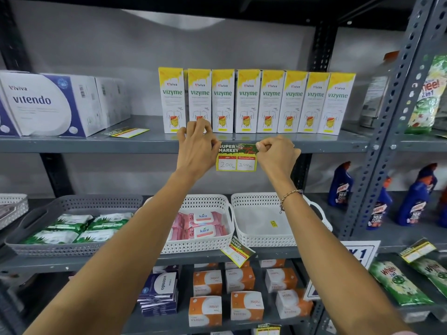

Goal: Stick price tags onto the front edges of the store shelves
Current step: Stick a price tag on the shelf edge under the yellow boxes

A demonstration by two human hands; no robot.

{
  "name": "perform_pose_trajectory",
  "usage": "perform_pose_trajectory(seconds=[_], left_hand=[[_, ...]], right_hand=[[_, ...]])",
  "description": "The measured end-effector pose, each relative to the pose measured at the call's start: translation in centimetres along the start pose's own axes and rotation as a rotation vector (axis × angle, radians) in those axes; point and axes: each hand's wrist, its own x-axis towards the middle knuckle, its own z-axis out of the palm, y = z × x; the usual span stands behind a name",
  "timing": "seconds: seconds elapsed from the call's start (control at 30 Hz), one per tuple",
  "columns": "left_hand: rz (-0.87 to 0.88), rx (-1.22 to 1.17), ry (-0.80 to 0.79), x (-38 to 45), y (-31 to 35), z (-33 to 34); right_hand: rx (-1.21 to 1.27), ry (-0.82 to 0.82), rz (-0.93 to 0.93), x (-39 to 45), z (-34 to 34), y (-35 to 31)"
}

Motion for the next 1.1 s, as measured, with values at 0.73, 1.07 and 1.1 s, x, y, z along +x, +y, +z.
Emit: perform_pose_trajectory(seconds=[0.73, 1.07, 1.1], left_hand=[[-0.037, -0.336, -0.006, 0.6, -0.2, -0.5], [-0.029, -0.240, -0.084, 0.9, 1.4, 1.4], [-0.035, -0.246, -0.072, 0.9, 1.4, 1.5]], right_hand=[[0.136, 0.005, -0.075, 0.5, -0.2, 0.3], [-0.104, -0.018, -0.160, 0.0, 1.5, -0.6], [-0.111, -0.014, -0.159, 0.0, 1.6, -0.6]])
